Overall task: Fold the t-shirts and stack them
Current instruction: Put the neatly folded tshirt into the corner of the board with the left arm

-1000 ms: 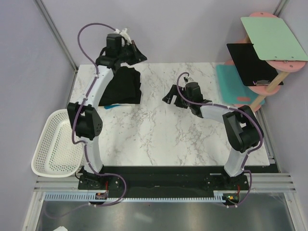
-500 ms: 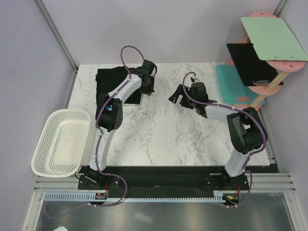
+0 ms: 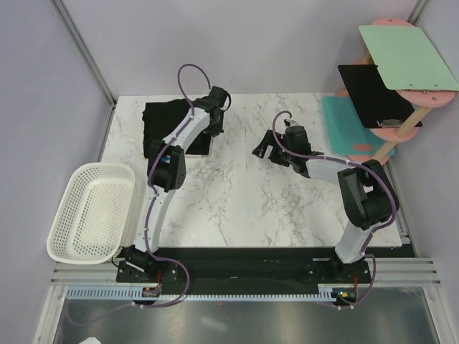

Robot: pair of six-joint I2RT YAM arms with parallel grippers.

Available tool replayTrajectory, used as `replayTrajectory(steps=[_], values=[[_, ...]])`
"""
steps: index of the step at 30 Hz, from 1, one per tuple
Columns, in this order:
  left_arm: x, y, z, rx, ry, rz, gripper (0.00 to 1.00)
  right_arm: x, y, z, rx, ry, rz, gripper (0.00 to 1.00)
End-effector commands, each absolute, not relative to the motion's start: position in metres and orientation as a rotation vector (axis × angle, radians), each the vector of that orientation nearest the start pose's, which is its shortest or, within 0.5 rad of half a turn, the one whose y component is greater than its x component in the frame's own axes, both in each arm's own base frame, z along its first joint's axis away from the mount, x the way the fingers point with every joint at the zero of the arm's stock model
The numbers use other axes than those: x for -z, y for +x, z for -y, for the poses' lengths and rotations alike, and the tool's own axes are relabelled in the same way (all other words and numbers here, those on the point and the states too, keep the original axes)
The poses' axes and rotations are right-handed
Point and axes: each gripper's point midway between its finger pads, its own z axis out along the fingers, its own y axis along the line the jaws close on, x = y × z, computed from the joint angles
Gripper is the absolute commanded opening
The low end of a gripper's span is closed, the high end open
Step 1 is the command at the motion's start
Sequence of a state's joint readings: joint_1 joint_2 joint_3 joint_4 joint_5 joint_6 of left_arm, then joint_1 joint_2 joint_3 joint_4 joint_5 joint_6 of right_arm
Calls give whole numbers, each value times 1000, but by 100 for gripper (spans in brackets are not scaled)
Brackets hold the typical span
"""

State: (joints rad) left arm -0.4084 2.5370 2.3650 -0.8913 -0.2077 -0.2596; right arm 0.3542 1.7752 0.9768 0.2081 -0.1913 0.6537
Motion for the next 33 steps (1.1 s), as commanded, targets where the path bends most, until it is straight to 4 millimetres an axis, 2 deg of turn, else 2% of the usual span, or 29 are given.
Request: replayTrajectory(steps=[1, 5, 14, 18, 24, 30, 33], values=[[-24, 538, 171, -104, 79, -2657, 2, -94, 417, -212, -784, 187, -2205, 98], [-17, 536, 149, -142, 13, -2685, 2, -94, 417, -211, -792, 189, -2207, 98], [-29, 537, 92, -214, -115, -2686, 2, -87, 411, -212, -816, 186, -2224, 98], [-22, 523, 54, -284, -187, -2730, 2, -84, 409, -214, -833, 187, -2227, 98], [-26, 508, 2, -333, -334, -2744, 2, -79, 401, -218, -891, 199, -2228, 98], [-33, 516, -29, -305, -426, -2717, 2, -68, 387, -215, -897, 207, -2245, 98], [-35, 524, -35, -297, -428, -2701, 2, -66, 381, -214, -895, 192, -2252, 98]])
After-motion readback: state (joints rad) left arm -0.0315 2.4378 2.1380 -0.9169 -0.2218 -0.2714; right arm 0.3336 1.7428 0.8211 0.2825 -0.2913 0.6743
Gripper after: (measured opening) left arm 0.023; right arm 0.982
